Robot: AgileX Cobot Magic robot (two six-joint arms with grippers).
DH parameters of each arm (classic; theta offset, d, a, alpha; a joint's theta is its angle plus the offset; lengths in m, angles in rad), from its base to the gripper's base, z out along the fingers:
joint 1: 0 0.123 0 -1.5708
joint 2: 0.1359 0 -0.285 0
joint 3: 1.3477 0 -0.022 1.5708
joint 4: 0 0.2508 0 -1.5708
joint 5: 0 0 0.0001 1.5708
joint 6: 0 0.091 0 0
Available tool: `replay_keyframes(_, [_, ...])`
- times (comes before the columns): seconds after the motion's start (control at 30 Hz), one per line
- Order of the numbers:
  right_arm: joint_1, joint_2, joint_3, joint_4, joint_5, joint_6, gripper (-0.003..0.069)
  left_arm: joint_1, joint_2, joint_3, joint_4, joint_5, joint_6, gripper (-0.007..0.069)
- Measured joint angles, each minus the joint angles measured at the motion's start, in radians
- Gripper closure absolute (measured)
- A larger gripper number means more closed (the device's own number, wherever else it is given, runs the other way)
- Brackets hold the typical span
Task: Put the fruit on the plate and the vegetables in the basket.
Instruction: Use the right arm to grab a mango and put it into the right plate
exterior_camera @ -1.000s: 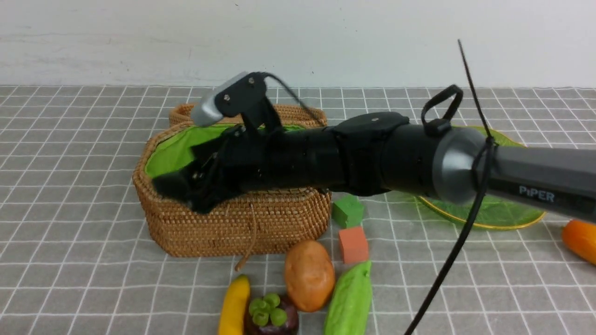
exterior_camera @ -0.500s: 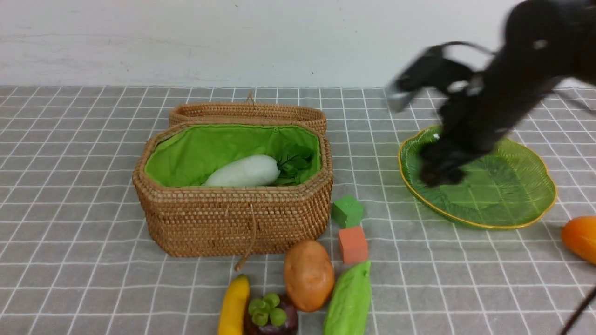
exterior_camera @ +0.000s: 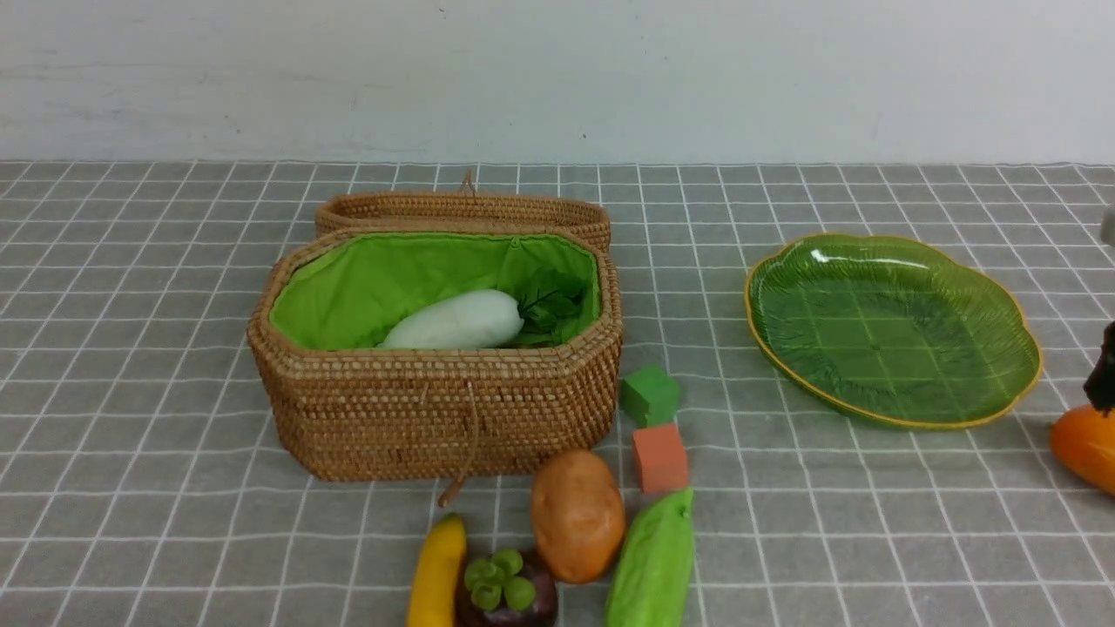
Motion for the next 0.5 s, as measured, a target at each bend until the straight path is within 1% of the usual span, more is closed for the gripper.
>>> replay_keyframes(0.1, [0.0, 0.021, 0.0, -0.053, -0.039, 0.0, 0.0046, 0.0, 0.0, 0.0, 0.0, 0.0, 0.0, 0.0385])
replay_keyframes(0.33, [-0.003, 0.161, 0.001, -0.136, -0.029, 0.0, 0.0001, 0.0, 0.0, 0.0, 0.0, 0.0, 0.0, 0.0385])
replay_keyframes(0.43, [-0.003, 0.216, 0.001, -0.162, -0.029, 0.0, 0.0001, 0.0, 0.0, 0.0, 0.0, 0.0, 0.0, 0.0385])
replay_keyframes(0.5, [-0.005, 0.227, -0.001, -0.161, -0.024, -0.014, 0.0018, 0.0, 0.0, 0.0, 0.0, 0.0, 0.0, 0.0385])
